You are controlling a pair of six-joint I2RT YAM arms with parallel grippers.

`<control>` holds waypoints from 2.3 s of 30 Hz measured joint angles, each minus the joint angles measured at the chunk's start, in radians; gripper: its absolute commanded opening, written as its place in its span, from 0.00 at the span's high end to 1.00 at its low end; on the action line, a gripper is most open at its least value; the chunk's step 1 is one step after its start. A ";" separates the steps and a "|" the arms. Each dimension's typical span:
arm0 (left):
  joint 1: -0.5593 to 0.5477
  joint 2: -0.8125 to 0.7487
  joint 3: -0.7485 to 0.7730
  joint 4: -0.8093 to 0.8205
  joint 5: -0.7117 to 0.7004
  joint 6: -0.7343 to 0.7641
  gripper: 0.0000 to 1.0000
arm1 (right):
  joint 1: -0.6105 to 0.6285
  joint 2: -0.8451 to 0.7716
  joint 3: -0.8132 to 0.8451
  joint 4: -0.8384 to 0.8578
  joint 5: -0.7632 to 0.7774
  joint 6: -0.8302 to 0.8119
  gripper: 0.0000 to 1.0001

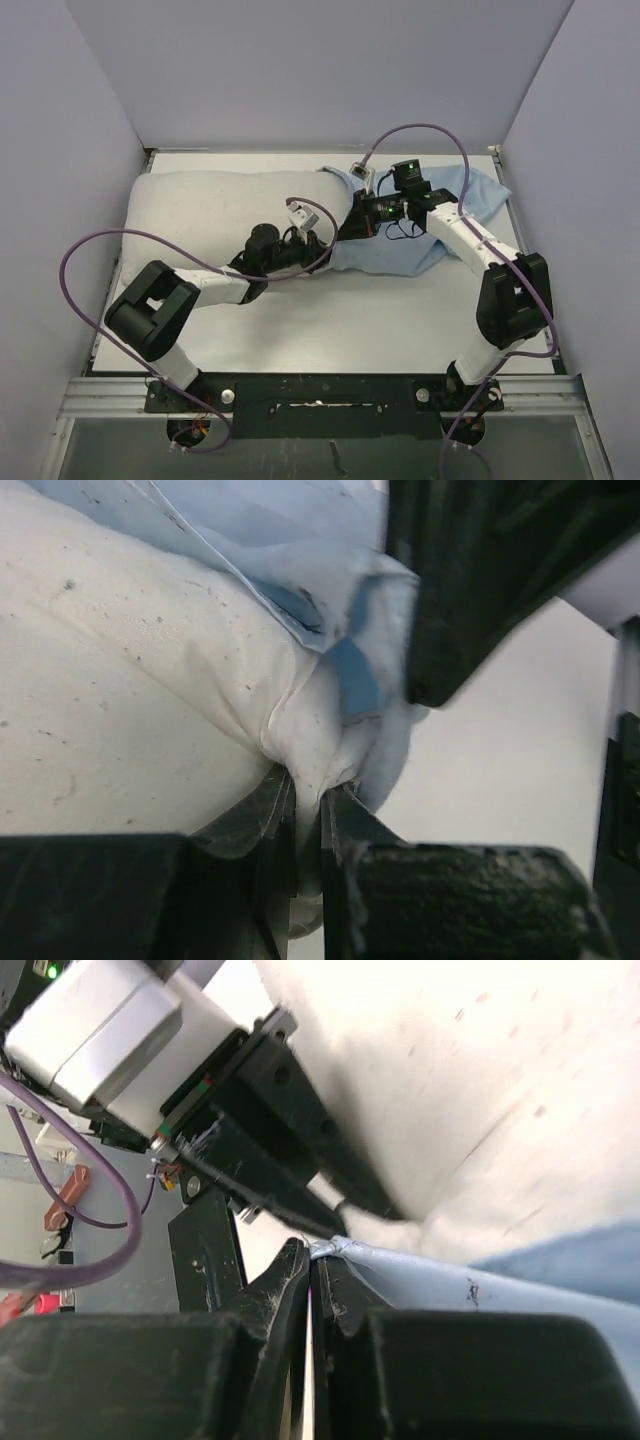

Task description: Put the pillow into the pillowcase

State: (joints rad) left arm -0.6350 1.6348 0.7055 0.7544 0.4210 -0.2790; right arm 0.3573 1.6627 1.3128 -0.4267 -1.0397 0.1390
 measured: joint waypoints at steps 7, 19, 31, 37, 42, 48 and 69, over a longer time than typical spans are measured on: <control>-0.087 0.062 -0.044 0.168 0.166 -0.160 1.00 | -0.035 -0.014 -0.047 -0.101 0.010 -0.074 1.00; -0.158 0.055 -0.072 0.118 0.218 -0.212 0.46 | -0.085 -0.096 -0.117 -0.479 -0.010 -0.590 0.71; 0.129 -0.509 0.064 -0.720 0.204 0.028 0.26 | -0.303 0.001 0.368 -0.777 -0.060 -0.856 0.45; 0.315 -0.467 0.354 -1.029 0.039 0.103 0.15 | -0.296 0.144 0.444 -0.559 0.140 -0.529 0.36; 0.467 -0.353 0.510 -1.157 -0.154 0.135 0.12 | -0.238 0.287 0.463 -0.478 0.354 -0.403 0.37; 0.628 -0.238 0.518 -1.235 -0.217 0.165 0.11 | -0.191 0.377 0.516 -0.457 0.515 -0.366 0.61; 0.496 -0.270 0.192 -0.827 0.113 0.311 1.00 | 0.124 0.380 0.689 -0.404 0.560 -0.318 1.00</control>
State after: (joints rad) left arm -0.1387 1.3651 0.8978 -0.0723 0.5339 0.0322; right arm 0.4812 2.0426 2.0022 -0.8310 -0.4797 -0.1787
